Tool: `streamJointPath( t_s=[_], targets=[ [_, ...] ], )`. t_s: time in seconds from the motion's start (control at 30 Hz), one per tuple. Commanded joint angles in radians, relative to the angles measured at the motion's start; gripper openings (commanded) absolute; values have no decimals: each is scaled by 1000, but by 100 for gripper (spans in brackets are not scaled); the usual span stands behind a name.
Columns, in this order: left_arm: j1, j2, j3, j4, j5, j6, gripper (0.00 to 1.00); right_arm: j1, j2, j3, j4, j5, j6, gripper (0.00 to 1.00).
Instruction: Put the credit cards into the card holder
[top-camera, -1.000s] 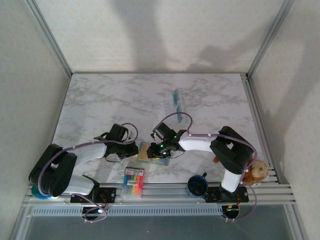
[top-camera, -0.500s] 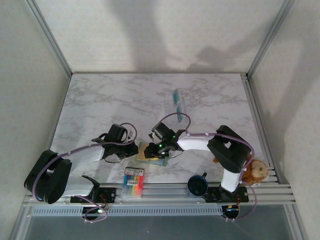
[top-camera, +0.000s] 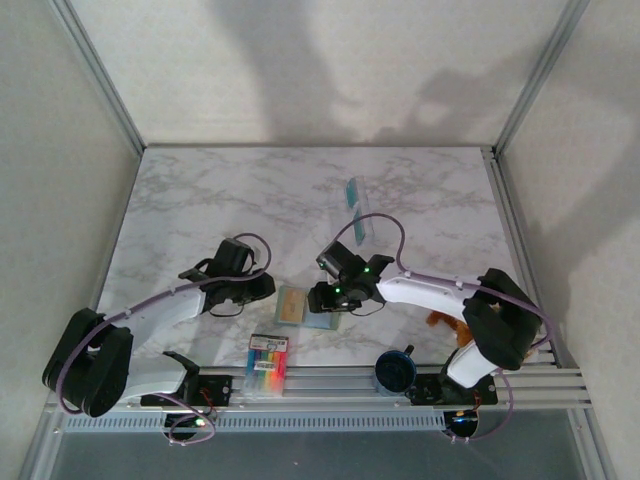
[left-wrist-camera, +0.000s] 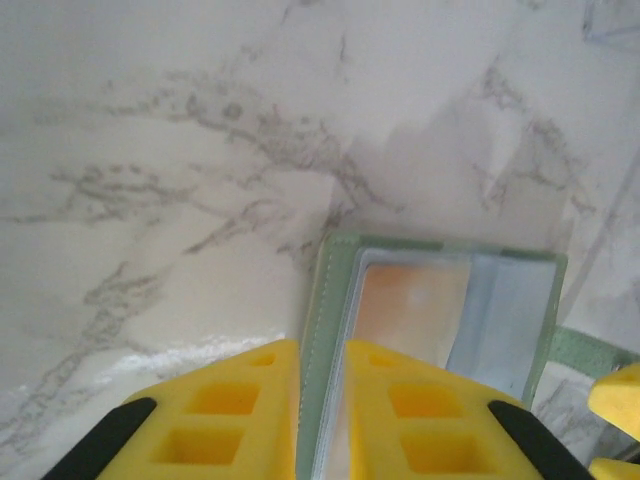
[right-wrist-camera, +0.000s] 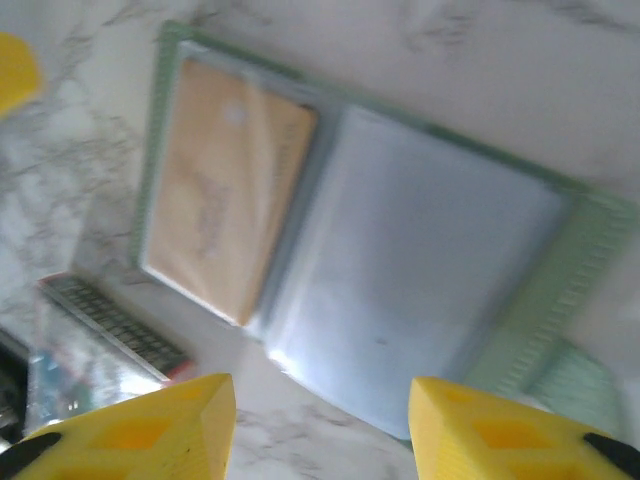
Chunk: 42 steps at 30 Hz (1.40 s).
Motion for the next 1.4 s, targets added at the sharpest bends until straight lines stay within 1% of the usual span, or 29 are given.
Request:
streamJointPath(
  t_s=[0.0,0.1,0.23,0.37,0.47,0.53,0.67,0.8,0.87,0.93,0.97,1.03,1.07,1.17,1.33,1.37],
  targets=[
    [-1,-9,33,-27,-81,17,20,4,-14,-33,-129,159,12,49],
    [-1,7,48,-24,-86,23,21,5,-16,-61,-133,205,36,49],
    [-2,17,45,-8,-93,13,21,3,-6,-40,-194,265,35,49],
    [-3,30,53,-10,-88,20,21,-2,-16,-39,-219,284,35,51],
    [-3,30,50,-3,-96,12,21,-5,-40,-21,-269,300,34,53],
    [-3,36,56,-5,-88,18,21,-13,-78,-35,-283,300,41,60],
    [-3,30,44,3,-104,16,22,-62,-106,-82,-228,224,20,61],
    [-4,46,50,1,-93,23,22,-67,-112,-138,-76,68,22,58],
    [-4,42,42,2,-101,21,22,-70,-86,-140,-45,40,21,53],
    [-5,38,34,12,-99,13,22,-71,-61,-134,-49,63,8,47],
    [-4,38,33,14,-94,11,22,-75,-56,-137,-49,81,6,34],
    [-5,35,36,6,-91,16,22,-89,-59,-147,-42,100,1,16],
    [-4,29,35,0,-97,16,22,-100,-64,-143,-51,109,-11,10],
    [-4,4,23,-3,-114,7,23,-135,-79,-119,-107,136,-43,0],
    [-4,-13,28,-14,-125,5,23,-199,-112,-133,-114,118,-78,0],
    [-4,-19,24,-11,-130,1,23,-200,-116,-133,-118,119,-80,3]
  ],
)
